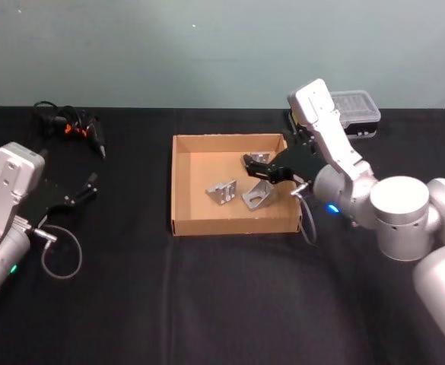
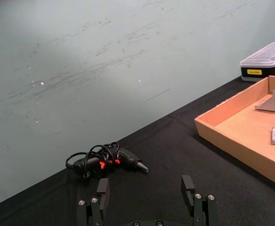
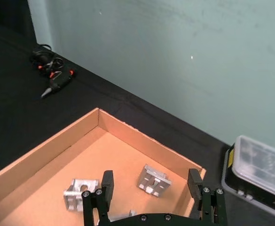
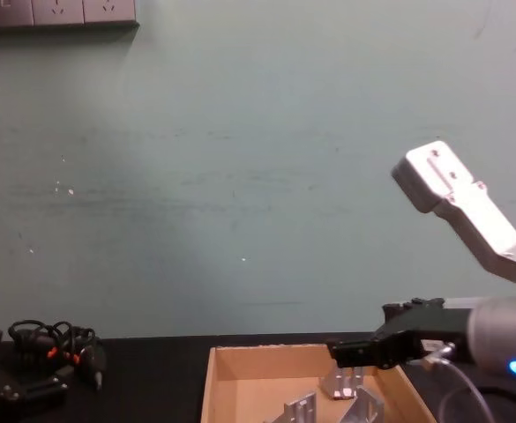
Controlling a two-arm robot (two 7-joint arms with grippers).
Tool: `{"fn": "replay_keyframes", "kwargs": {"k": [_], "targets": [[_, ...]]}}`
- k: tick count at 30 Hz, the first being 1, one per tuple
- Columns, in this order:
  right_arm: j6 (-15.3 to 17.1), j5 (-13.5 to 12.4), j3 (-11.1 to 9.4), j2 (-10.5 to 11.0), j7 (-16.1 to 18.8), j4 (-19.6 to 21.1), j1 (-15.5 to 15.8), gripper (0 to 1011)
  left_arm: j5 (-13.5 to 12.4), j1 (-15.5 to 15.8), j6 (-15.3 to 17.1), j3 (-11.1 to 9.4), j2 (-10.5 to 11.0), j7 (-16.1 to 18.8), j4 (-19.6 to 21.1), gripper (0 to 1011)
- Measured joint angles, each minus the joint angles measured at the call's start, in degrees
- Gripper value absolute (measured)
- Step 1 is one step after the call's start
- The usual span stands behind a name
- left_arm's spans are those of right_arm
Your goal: Use one hand to pick up the angle iron from the table and place it into the box.
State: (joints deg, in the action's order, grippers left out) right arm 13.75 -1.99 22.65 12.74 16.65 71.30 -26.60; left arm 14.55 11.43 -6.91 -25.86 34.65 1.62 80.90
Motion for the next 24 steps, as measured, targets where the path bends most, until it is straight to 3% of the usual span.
{"fn": "replay_keyframes", "kwargs": {"k": [6,11,24], "targets": [[-4.20,3.38,-0.29,3.69,-1.07,6.42,4.56,1000,0.00,0.00,0.00,0.00,0.00,0.00,0.00,1000],[-8.40,4.45,-2.39,5.76,-2.76,9.98,8.53,1000,0.00,0.00,0.00,0.00,0.00,0.00,0.00,1000],[-18.06,5.52,-7.37,7.67,-5.89,12.61,15.73,1000,0.00,0.00,0.00,0.00,0.00,0.00,0.00,1000]]}}
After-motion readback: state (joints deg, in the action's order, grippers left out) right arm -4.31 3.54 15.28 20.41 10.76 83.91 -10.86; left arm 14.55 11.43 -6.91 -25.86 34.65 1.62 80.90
